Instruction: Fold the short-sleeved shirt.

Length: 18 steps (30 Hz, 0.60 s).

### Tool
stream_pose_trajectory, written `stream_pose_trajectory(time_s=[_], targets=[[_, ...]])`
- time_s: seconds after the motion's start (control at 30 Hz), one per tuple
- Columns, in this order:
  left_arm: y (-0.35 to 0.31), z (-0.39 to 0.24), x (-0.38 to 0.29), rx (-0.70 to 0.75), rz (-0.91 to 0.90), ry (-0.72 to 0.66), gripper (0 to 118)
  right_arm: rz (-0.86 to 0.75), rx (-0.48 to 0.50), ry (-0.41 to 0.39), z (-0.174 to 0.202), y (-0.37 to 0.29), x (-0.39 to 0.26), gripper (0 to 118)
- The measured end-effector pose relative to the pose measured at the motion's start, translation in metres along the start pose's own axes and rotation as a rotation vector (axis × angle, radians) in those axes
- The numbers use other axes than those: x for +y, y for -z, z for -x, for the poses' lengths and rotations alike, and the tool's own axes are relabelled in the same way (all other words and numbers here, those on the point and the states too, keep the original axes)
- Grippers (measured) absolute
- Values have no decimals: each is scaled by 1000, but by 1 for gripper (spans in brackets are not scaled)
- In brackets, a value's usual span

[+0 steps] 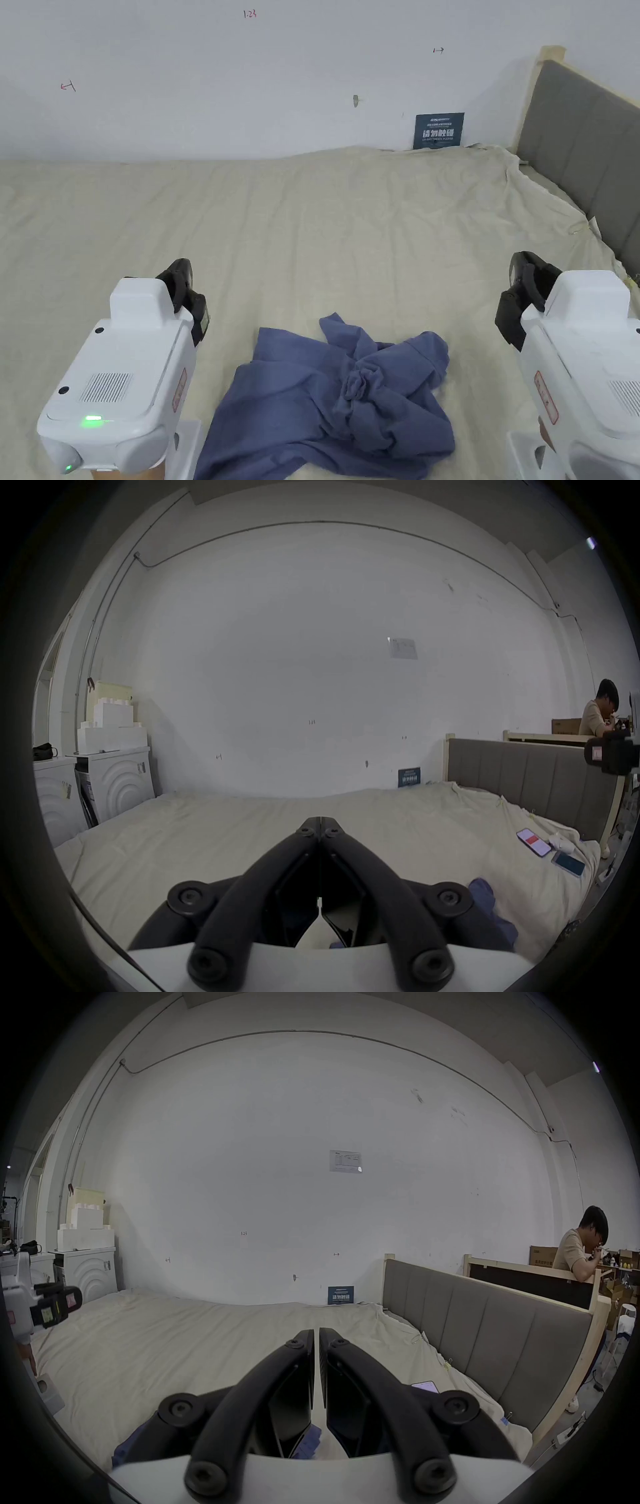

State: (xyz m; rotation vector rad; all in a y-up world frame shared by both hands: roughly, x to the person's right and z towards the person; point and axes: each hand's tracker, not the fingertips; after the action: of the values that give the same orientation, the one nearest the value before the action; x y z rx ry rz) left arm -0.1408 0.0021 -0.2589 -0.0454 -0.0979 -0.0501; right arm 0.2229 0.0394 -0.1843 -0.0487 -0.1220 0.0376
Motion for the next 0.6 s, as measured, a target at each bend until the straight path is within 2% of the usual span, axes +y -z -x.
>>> stream_pose_trajectory(time_s=[0.2,0.3,0.5,0.6], targets=[[4,8,-11,-10,106,-45,0,3,13,-5,4,-1,-2,3],[12,12,-23,-55,286,-85,0,8,15,2,5,-1,-4,3],[13,14,-72,-52,616,-185,0,33,18,2,6,-2,-14,3],[6,13,-100,-50,725,-213,0,47,21,-6,7,-3,-18,3]])
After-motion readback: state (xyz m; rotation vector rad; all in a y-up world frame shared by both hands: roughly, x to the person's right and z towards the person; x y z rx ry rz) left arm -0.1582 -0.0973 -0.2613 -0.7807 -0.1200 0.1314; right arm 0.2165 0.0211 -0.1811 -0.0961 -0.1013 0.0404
